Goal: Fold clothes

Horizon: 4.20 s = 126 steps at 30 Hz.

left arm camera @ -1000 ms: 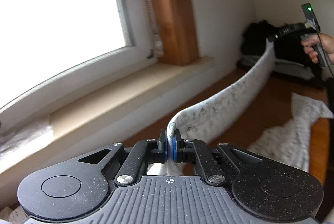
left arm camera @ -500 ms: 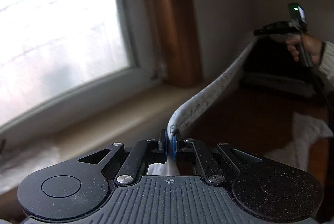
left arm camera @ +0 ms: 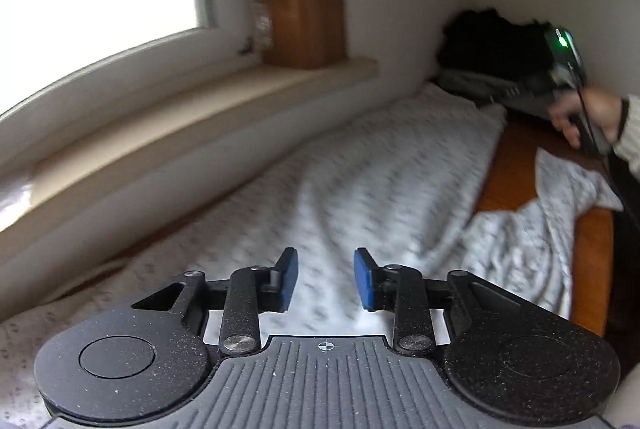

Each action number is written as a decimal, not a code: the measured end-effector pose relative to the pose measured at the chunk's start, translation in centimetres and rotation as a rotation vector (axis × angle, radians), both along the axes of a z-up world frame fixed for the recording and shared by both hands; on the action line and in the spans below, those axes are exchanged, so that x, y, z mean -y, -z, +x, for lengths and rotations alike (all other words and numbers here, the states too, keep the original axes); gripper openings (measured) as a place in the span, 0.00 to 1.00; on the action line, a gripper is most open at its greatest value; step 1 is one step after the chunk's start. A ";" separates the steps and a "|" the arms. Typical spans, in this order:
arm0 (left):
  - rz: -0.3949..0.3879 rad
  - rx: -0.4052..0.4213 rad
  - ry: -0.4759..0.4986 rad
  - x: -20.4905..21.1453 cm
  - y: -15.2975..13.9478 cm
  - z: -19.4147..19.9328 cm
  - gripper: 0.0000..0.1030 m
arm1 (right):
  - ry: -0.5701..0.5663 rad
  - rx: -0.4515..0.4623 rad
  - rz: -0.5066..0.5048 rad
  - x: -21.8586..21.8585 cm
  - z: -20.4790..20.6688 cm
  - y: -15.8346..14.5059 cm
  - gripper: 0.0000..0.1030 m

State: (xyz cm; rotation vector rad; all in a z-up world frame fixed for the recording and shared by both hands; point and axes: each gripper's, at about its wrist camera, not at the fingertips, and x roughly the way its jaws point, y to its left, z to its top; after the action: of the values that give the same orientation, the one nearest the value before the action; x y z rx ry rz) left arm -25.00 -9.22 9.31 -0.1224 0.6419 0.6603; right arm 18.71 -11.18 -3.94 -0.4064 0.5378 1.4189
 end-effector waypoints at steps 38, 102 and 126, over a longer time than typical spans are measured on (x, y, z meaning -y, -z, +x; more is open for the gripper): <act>-0.054 0.004 -0.352 -15.3 5.9 -9.3 0.30 | -0.077 0.046 -0.022 -0.2 -1.6 2.1 0.54; 0.021 0.122 -0.262 10.6 2.3 -6.8 0.32 | -0.075 -0.103 0.168 19.5 3.5 -2.8 0.11; -0.016 0.021 -0.138 13.9 4.0 -6.1 0.03 | -0.053 -0.091 0.206 20.5 2.8 -4.6 0.10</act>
State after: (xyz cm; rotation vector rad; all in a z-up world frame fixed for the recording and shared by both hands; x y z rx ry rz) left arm -31.13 -23.14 5.28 -0.1898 0.6224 0.7859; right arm 21.46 -31.67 0.69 -0.1926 0.4510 1.5327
